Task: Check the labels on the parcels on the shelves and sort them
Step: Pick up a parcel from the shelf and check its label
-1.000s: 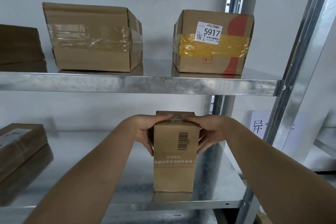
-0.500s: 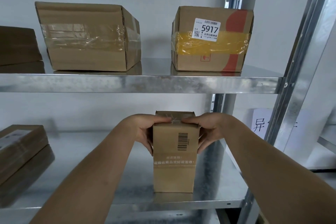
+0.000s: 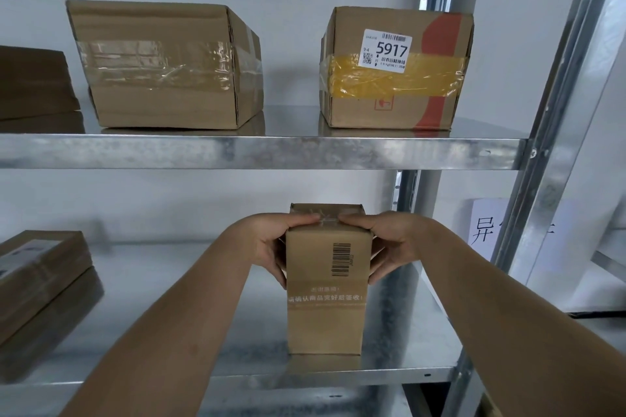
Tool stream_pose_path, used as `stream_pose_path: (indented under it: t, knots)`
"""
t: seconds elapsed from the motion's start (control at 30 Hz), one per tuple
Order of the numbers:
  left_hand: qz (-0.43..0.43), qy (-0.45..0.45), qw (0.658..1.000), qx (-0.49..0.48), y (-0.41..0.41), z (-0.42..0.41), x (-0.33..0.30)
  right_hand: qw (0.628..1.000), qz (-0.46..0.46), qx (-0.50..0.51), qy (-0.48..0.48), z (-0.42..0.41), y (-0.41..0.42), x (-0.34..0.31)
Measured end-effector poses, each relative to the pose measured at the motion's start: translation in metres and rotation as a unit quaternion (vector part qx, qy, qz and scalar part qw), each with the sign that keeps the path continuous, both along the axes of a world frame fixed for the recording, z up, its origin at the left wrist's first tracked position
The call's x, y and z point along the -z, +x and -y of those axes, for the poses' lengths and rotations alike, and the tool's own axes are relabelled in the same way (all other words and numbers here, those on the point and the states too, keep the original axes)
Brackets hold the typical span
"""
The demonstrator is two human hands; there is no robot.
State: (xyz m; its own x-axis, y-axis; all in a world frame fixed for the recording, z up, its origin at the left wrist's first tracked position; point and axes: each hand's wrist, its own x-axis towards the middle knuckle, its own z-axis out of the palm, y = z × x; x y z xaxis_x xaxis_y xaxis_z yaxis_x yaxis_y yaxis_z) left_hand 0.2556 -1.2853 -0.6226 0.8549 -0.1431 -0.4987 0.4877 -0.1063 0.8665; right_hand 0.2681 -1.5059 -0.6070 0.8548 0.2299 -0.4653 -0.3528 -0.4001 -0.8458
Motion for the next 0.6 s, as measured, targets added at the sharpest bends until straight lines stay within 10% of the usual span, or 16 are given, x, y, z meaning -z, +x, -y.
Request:
stream_pose_path:
  t: [0.6]
  knots:
    - [0.028, -0.027, 0.998, -0.052, -0.011, -0.02, 0.052, 0.985, 0.042, 0.141, 0.09, 0.016, -0.006, 0.06]
